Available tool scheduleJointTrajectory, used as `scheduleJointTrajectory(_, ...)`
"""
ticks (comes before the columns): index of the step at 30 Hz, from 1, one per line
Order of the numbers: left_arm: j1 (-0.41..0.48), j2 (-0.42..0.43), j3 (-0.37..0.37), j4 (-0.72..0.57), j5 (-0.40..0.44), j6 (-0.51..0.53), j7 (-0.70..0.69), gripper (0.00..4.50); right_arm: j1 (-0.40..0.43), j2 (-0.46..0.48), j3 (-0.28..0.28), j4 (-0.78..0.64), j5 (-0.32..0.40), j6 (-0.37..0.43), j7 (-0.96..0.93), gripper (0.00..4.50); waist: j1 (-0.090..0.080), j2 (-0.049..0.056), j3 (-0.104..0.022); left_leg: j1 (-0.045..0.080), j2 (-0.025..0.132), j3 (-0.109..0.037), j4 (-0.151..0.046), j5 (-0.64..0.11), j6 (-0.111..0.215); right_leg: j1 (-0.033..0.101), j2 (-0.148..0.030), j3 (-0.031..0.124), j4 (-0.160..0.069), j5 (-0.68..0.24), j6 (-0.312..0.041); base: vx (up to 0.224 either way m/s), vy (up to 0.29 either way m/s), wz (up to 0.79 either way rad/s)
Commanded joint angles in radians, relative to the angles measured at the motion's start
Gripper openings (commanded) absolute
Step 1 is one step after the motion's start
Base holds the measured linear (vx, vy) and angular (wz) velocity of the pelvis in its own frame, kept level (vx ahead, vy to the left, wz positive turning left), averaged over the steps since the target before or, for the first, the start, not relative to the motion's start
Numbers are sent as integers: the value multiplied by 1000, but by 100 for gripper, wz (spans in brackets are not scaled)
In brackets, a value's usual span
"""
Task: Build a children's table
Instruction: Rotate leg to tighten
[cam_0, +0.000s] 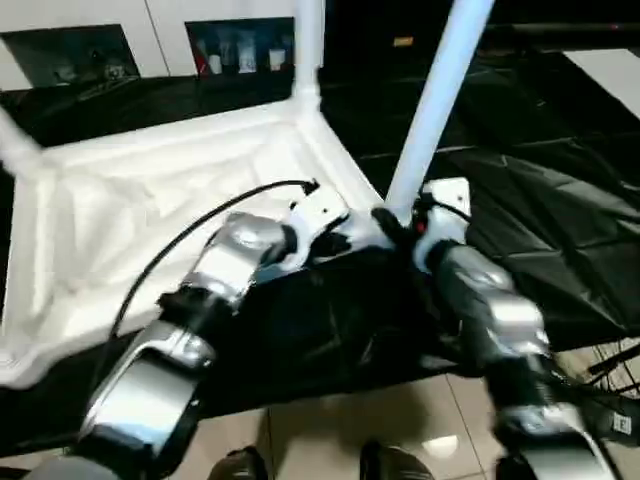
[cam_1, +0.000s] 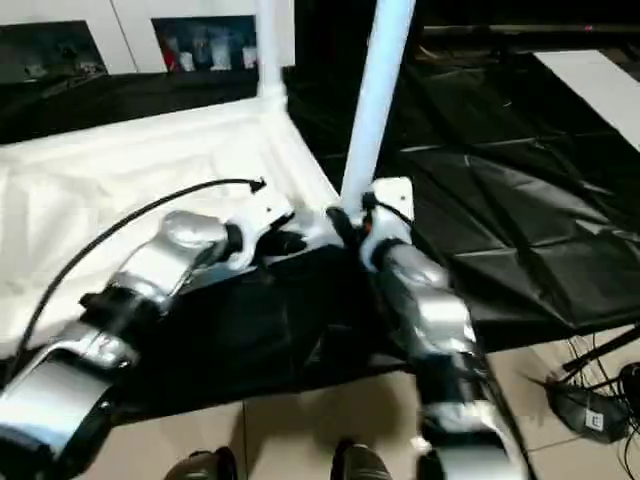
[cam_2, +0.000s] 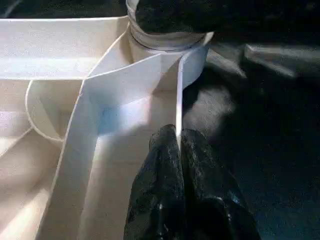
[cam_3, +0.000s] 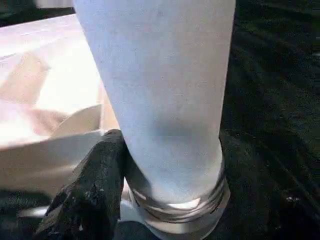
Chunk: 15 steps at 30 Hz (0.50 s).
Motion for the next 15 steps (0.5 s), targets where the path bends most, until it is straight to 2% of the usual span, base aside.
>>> scheduleJointTrajectory(1, 4, -43, -23, 88, 28, 9, 66, 0, -8, 58, 22, 145, -21, 28, -100, 257, -3, 1, -55, 16, 23, -21, -82, -337, -5, 36, -42, 29, -88, -453, -143, 0, 0, 0)
scheduleJointTrajectory(3, 0, -48, -22, 97, 29, 6, 69, 0, -22, 63, 19, 170, -31, 22, -117, 257, -4, 0, -55, 19, 21, -22, -83, -363, -13, 34, -41, 28, -91, -479, -124, 0, 0, 0)
scheduleJointTrajectory(4, -4, -53, -23, 107, 32, 1, 69, 0, -39, 64, 23, 198, -44, 1, -112, 257, -2, -1, -54, 19, 22, -22, -85, -373, -5, 32, -41, 29, -94, -475, -113, 0, 0, 0)
scheduleJointTrajectory(5, -3, -52, -26, 106, 33, -3, 64, 0, -46, 60, 30, 201, -52, -15, -100, 257, -2, -3, -52, 18, 23, -22, -85, -377, -4, 31, -41, 29, -94, -475, -110, 0, 0, 0)
scheduleJointTrajectory(6, -3, -50, -28, 106, 33, -6, 59, 0, -50, 58, 33, 200, -55, -26, -90, 291, -3, -3, -53, 16, 23, -23, -86, -376, -2, 33, -41, 29, -93, -469, -109, 0, 0, 0)
scheduleJointTrajectory(9, 5, -32, -33, 113, 34, -22, 32, 0, -45, 39, 29, 153, -50, -60, -26, 291, -1, -3, -53, 15, 23, -22, -87, -374, 7, 33, -41, 30, -93, -454, -108, 0, 0, 0)
scheduleJointTrajectory(10, 10, -27, -31, 107, 32, -21, 26, 0, -45, 26, 32, 142, -53, -67, -19, 329, 0, -4, -55, 15, 23, -21, -86, -361, 13, 35, -40, 31, -90, -430, -115, 0, 0, 0)
scheduleJointTrajectory(13, 21, -13, -31, 90, 30, -30, 2, 0, -44, -8, 39, 111, -51, -73, 18, 336, 1, -3, -56, 14, 25, -16, -84, -324, 23, 36, -39, 33, -84, -362, -146, 0, 0, 0)
scheduleJointTrajectory(15, 37, 7, -28, 73, 27, -44, -22, 0, -27, -69, 61, 35, -43, -60, 103, 360, 5, -5, -58, 15, 26, -12, -80, -289, 32, 40, -36, 34, -79, -296, -170, 0, 0, 0)
